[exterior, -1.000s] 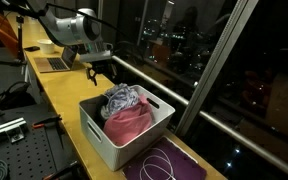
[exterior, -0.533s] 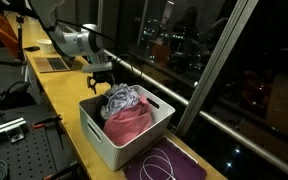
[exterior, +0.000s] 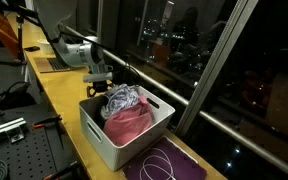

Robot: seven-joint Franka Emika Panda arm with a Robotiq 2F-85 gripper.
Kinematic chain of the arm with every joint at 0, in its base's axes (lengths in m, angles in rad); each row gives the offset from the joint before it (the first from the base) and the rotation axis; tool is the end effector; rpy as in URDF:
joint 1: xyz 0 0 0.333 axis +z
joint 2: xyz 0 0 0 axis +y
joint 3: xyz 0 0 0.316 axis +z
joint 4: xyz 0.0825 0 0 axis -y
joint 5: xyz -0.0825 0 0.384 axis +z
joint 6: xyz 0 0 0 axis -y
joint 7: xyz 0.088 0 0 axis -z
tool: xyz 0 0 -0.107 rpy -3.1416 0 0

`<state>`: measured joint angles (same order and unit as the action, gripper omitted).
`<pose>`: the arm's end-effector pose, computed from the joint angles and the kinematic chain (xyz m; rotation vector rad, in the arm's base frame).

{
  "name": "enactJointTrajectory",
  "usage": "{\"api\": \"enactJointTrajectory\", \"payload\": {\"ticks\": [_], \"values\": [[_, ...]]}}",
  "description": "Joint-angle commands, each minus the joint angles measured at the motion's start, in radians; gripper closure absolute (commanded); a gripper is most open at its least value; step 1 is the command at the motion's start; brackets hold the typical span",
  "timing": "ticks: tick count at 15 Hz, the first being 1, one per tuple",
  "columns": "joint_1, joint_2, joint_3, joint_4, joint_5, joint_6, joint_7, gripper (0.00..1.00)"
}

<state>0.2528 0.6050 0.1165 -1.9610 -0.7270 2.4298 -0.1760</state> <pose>0.5603 0.2141 0.1534 2.3448 1.4634 -0.1034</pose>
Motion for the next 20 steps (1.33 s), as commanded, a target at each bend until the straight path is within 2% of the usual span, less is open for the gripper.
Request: {"api": "enactJointTrajectory", "payload": {"ticks": [1, 2, 3, 4, 5, 14, 20], "values": [[0.012, 0.022, -0.032, 0.024, -0.032, -0.017, 0.002, 0.0], [0.01, 0.023, -0.035, 0.02, -0.035, -0.016, 0.004, 0.02], [0.01, 0.025, -0.037, 0.018, -0.034, -0.014, 0.008, 0.26], [0.009, 0.029, -0.035, 0.019, -0.026, -0.014, 0.008, 0.26], [0.01, 0.03, -0.034, 0.02, -0.025, -0.014, 0.01, 0.32], [0.006, 0.014, 0.002, 0.046, 0.044, -0.035, 0.012, 0.98], [0.009, -0.091, 0.038, 0.031, 0.163, -0.045, 0.006, 0.98]]}}
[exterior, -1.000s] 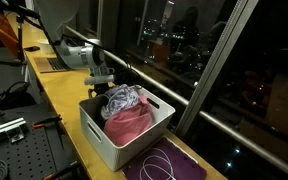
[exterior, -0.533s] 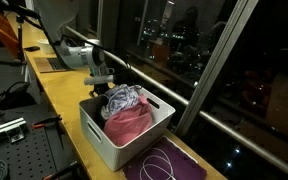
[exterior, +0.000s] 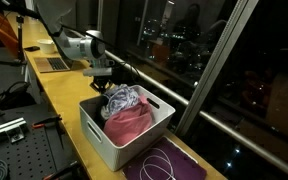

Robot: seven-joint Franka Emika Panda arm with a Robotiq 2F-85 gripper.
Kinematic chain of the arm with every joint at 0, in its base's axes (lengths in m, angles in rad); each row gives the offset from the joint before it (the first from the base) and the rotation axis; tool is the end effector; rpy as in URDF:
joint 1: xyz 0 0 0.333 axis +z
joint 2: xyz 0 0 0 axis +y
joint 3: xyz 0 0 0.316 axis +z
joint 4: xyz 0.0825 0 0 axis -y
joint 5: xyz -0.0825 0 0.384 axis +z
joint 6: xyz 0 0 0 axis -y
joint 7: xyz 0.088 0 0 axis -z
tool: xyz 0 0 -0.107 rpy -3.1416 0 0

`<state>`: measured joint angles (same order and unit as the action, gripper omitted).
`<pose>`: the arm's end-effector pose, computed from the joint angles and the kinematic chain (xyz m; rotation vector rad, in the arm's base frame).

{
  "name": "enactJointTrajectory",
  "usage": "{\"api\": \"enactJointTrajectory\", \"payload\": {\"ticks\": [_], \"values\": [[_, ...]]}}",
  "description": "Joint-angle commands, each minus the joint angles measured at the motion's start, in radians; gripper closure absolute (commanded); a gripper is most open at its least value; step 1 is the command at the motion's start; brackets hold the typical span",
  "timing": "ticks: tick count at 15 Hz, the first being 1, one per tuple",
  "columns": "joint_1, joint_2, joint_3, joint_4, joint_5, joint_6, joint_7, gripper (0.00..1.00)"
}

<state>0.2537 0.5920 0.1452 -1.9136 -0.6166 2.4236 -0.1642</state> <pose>0.5729 0.2360 0.1792 2.4690 1.3873 -0.0317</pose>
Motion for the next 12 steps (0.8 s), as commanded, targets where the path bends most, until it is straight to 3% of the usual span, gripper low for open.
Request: {"api": "enactJointTrajectory", "payload": {"ticks": [1, 6, 12], "values": [[0.01, -0.106, 0.009, -0.03, 0.063, -0.039, -0.004, 0.98], [-0.006, -0.326, 0.001, -0.129, 0.073, -0.043, -0.003, 0.98], [-0.078, -0.599, -0.017, -0.198, 0.081, -0.075, -0.04, 0.98]]}}
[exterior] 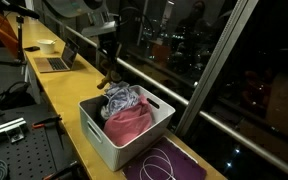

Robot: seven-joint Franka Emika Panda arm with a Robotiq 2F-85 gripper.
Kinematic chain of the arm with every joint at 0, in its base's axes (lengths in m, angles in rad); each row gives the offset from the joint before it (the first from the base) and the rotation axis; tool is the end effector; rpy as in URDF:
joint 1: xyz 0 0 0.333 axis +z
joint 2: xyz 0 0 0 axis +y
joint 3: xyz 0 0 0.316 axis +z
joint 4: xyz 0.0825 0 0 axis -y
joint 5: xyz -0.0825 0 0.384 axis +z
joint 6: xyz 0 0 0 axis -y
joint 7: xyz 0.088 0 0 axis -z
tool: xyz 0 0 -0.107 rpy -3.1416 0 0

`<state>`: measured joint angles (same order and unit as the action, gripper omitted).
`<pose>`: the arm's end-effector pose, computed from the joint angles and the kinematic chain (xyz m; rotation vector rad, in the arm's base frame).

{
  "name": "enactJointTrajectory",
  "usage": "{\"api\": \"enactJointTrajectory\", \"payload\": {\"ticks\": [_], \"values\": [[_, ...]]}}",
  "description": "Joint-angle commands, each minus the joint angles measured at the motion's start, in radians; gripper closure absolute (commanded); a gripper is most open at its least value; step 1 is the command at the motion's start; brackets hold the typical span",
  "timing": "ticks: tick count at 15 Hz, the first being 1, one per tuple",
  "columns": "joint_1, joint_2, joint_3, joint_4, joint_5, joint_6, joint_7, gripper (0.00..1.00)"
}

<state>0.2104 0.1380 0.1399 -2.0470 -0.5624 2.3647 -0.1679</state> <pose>0.5601 0.1956 0.3934 2.4719 1.1718 0.2987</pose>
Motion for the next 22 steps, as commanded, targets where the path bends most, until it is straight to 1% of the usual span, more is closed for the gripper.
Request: {"api": "enactJointTrajectory", "payload": {"ticks": [1, 5, 7, 10, 14, 16, 22], "values": [[-0.049, -0.178, -0.017, -0.07, 0.03, -0.019, -0.043, 0.98], [-0.112, -0.278, -0.057, -0.096, 0.07, -0.003, -0.095, 0.98], [-0.13, -0.295, -0.076, -0.115, 0.099, 0.008, -0.113, 0.98], [-0.141, -0.287, -0.086, -0.15, 0.124, 0.03, -0.112, 0.98], [-0.14, -0.239, -0.088, -0.166, 0.161, 0.066, -0.113, 0.98], [-0.141, -0.195, -0.089, -0.165, 0.187, 0.087, -0.117, 0.98], [-0.149, 0.002, -0.086, -0.158, 0.239, 0.189, -0.121, 0.98]]}}
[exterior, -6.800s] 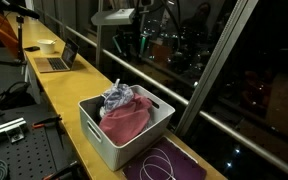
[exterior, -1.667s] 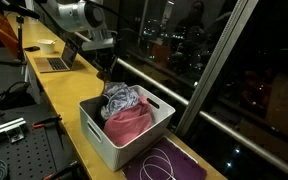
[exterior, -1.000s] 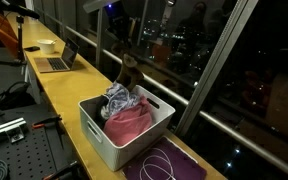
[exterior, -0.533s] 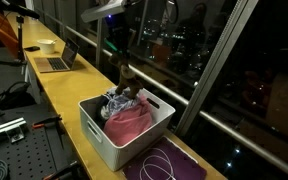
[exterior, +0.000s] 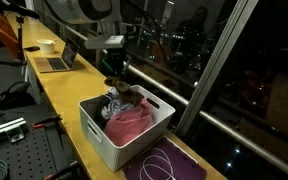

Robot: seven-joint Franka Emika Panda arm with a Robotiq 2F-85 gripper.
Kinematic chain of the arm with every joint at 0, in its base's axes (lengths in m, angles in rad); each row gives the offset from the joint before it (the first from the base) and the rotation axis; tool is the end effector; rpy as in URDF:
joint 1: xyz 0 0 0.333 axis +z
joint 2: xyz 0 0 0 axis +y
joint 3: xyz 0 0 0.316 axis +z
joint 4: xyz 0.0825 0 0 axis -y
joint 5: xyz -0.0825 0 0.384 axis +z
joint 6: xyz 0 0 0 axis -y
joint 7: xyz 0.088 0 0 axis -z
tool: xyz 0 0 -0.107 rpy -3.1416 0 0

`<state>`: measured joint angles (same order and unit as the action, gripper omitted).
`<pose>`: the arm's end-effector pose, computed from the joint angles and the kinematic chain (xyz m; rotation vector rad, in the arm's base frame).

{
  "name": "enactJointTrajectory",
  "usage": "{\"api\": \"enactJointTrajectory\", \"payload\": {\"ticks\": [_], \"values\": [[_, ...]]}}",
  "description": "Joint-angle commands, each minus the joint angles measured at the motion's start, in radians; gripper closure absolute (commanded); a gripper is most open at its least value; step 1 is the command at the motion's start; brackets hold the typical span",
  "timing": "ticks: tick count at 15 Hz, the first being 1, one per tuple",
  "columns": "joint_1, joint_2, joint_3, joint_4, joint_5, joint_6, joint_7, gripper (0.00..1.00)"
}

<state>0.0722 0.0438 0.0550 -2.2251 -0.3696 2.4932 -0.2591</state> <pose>0.5481 0.0720 0.3765 2.7078 0.9227 0.2950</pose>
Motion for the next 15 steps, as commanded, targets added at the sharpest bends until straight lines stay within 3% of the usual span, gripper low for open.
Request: {"api": "enactJointTrajectory", "payload": {"ticks": [1, 2, 5, 13, 15], "values": [[-0.014, 0.127, 0.0, 0.024, 0.056, 0.073, -0.034, 0.9], [-0.017, 0.152, 0.002, 0.028, 0.066, 0.083, -0.038, 0.68], [-0.033, 0.198, 0.007, 0.043, 0.103, 0.094, -0.062, 0.58], [-0.056, 0.193, 0.011, 0.09, 0.15, 0.071, -0.104, 0.0], [-0.055, 0.176, 0.01, 0.116, 0.151, 0.058, -0.11, 0.0]]}}
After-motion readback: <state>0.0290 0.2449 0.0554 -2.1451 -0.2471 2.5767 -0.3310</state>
